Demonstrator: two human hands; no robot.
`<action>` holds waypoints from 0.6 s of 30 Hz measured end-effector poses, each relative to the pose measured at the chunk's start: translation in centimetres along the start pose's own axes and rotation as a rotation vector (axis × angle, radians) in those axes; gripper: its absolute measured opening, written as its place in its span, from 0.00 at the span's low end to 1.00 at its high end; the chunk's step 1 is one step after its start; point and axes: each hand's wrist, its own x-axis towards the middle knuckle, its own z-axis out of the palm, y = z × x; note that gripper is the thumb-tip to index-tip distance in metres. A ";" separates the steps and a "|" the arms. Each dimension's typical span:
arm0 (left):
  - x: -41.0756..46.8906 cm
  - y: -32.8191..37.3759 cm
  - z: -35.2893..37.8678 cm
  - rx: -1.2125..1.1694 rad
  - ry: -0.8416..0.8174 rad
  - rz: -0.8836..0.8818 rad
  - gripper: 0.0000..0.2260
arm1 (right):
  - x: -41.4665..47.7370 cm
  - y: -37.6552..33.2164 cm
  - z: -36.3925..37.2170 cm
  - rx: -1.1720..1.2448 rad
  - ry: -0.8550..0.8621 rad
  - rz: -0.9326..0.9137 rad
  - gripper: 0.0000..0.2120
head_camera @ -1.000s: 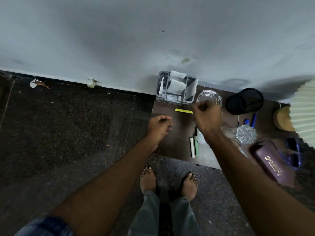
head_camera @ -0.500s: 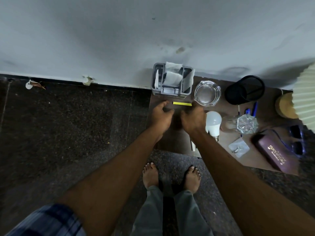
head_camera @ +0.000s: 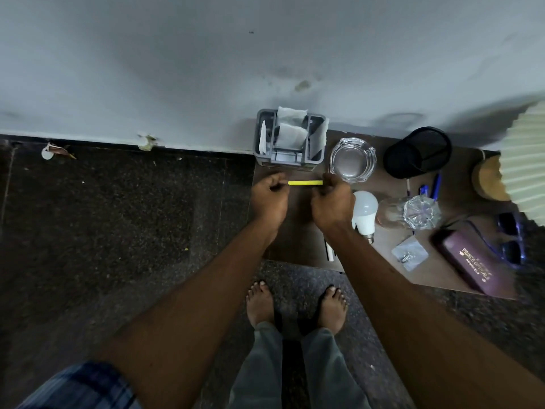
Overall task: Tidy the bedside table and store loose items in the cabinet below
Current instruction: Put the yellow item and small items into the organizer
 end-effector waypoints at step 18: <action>-1.6 1.6 -2.3 -0.415 0.042 -0.039 0.09 | -0.7 -2.1 -1.4 0.286 -0.134 -0.282 0.12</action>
